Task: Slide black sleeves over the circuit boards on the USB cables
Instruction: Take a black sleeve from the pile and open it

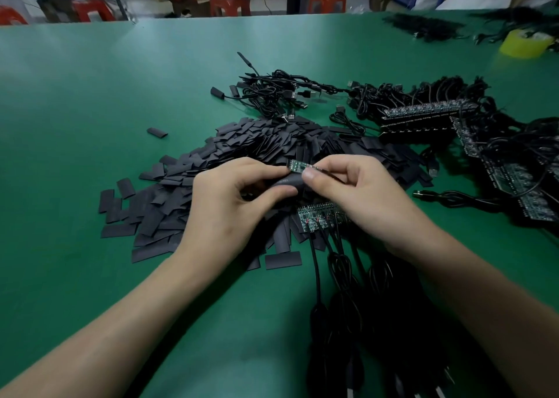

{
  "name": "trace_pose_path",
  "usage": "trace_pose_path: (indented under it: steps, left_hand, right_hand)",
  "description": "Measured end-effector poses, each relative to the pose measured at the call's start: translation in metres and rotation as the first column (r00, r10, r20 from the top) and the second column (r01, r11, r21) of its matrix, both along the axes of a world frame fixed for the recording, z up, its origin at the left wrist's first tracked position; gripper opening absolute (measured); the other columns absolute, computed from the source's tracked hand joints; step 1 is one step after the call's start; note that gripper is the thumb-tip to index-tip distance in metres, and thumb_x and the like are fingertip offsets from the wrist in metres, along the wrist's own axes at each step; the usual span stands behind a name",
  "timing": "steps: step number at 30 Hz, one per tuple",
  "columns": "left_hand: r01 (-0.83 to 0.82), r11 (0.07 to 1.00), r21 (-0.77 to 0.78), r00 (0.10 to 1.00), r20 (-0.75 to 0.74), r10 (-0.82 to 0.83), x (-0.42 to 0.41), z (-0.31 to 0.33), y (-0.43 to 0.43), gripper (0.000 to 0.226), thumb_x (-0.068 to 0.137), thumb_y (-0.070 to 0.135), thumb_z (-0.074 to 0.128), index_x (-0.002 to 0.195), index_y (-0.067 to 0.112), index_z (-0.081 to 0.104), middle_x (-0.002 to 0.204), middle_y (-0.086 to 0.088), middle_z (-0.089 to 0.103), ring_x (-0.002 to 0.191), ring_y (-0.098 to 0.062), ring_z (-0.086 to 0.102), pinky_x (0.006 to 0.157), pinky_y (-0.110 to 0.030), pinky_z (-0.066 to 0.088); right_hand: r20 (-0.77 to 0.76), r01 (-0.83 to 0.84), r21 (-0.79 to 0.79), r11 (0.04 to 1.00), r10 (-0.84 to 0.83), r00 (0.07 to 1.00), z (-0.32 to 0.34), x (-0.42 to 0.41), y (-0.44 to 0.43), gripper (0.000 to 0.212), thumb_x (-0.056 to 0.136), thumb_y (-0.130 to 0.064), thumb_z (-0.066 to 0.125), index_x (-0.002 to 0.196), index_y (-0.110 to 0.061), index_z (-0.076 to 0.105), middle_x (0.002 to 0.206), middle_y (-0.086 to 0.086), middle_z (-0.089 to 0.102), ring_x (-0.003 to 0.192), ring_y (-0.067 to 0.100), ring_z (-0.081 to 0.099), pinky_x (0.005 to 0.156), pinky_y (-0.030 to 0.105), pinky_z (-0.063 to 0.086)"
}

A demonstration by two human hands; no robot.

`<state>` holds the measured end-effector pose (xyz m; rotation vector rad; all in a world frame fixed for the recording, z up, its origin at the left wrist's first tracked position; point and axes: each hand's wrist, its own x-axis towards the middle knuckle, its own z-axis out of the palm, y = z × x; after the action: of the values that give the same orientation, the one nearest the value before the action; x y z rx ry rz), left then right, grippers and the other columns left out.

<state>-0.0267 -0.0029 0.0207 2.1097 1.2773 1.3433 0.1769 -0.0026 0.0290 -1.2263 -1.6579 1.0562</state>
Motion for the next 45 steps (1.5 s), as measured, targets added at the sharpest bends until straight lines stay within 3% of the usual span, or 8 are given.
trace_pose_path:
  steps: [2,5,8,18,23,30,42,45]
  left_hand:
    - [-0.008,1.0,0.007,1.0,0.02,0.007,-0.004,-0.001,0.0,0.025,0.081,0.021,0.085,0.105,0.016,0.082,0.094,0.006,0.075,0.083,-0.007,0.07,0.079,-0.027,0.056]
    - [-0.009,1.0,0.018,0.998,0.056,0.008,-0.011,-0.002,-0.001,0.023,0.083,0.022,0.082,0.105,0.021,0.079,0.096,0.011,0.075,0.086,-0.004,0.07,0.081,-0.022,0.055]
    - [0.002,1.0,0.008,0.997,0.073,-0.002,-0.016,-0.004,-0.001,0.021,0.084,0.026,0.078,0.105,0.025,0.077,0.096,0.015,0.075,0.086,-0.003,0.071,0.08,-0.02,0.054]
    - [0.016,0.999,0.028,0.999,0.032,-0.017,-0.017,-0.007,0.001,0.021,0.083,0.025,0.08,0.104,0.019,0.08,0.095,0.006,0.076,0.086,-0.008,0.071,0.081,-0.026,0.056]
    - [0.007,1.0,0.019,0.998,0.055,-0.008,-0.017,-0.006,0.0,0.022,0.084,0.029,0.079,0.105,0.024,0.078,0.094,0.01,0.075,0.086,-0.006,0.071,0.08,-0.022,0.055]
    - [0.001,0.999,-0.047,0.996,0.092,0.003,-0.017,-0.009,-0.001,0.021,0.082,0.032,0.079,0.102,0.025,0.08,0.091,0.011,0.077,0.084,-0.009,0.072,0.078,-0.027,0.057]
    - [0.102,0.995,0.011,0.989,-0.104,-0.101,-0.022,-0.008,0.003,0.027,0.079,0.027,0.083,0.104,0.018,0.081,0.09,0.005,0.075,0.083,-0.007,0.07,0.076,-0.025,0.056]
    - [0.073,0.997,0.004,0.993,-0.095,-0.072,-0.021,-0.008,0.002,0.027,0.08,0.03,0.081,0.103,0.017,0.082,0.088,0.006,0.074,0.08,-0.007,0.069,0.074,-0.021,0.053]
  right_hand:
    - [0.071,0.028,0.064,0.998,-0.032,0.997,0.004,0.005,0.001,0.031,0.102,-0.042,0.055,0.089,-0.02,0.074,0.053,-0.016,0.052,0.051,0.0,0.043,0.056,0.018,0.033]
    - [0.228,-0.003,0.121,0.993,-0.025,0.973,0.009,0.01,0.001,0.034,0.1,-0.044,0.053,0.08,-0.023,0.069,0.057,-0.006,0.046,0.055,0.006,0.04,0.06,0.03,0.032]
    - [0.27,-0.027,0.115,0.993,-0.005,0.963,0.008,0.008,-0.001,0.034,0.102,-0.04,0.055,0.075,-0.023,0.067,0.052,-0.012,0.04,0.05,0.004,0.034,0.052,0.021,0.028]
    - [0.217,-0.011,0.082,0.997,-0.007,0.976,0.001,0.003,-0.001,0.035,0.097,-0.047,0.053,0.076,-0.023,0.068,0.05,-0.011,0.034,0.049,0.006,0.029,0.05,0.022,0.023]
    - [0.128,0.004,0.053,0.999,-0.011,0.992,0.002,0.003,-0.001,0.038,0.095,-0.051,0.052,0.075,-0.022,0.068,0.056,0.004,0.034,0.053,0.018,0.029,0.052,0.028,0.024]
    - [0.217,-0.029,0.075,0.997,0.012,0.976,0.002,0.003,-0.003,0.035,0.094,-0.048,0.053,0.076,-0.023,0.068,0.052,-0.01,0.033,0.051,0.008,0.029,0.053,0.029,0.022]
    - [0.162,-0.097,-0.091,0.991,0.11,0.981,0.004,0.007,0.0,0.036,0.102,-0.041,0.056,0.075,-0.022,0.07,0.057,0.007,0.034,0.05,0.015,0.026,0.047,0.025,0.02]
    - [0.195,-0.085,-0.065,0.994,0.097,0.976,0.003,0.005,-0.002,0.035,0.102,-0.042,0.055,0.076,-0.024,0.07,0.055,0.002,0.034,0.051,0.014,0.028,0.05,0.03,0.021]
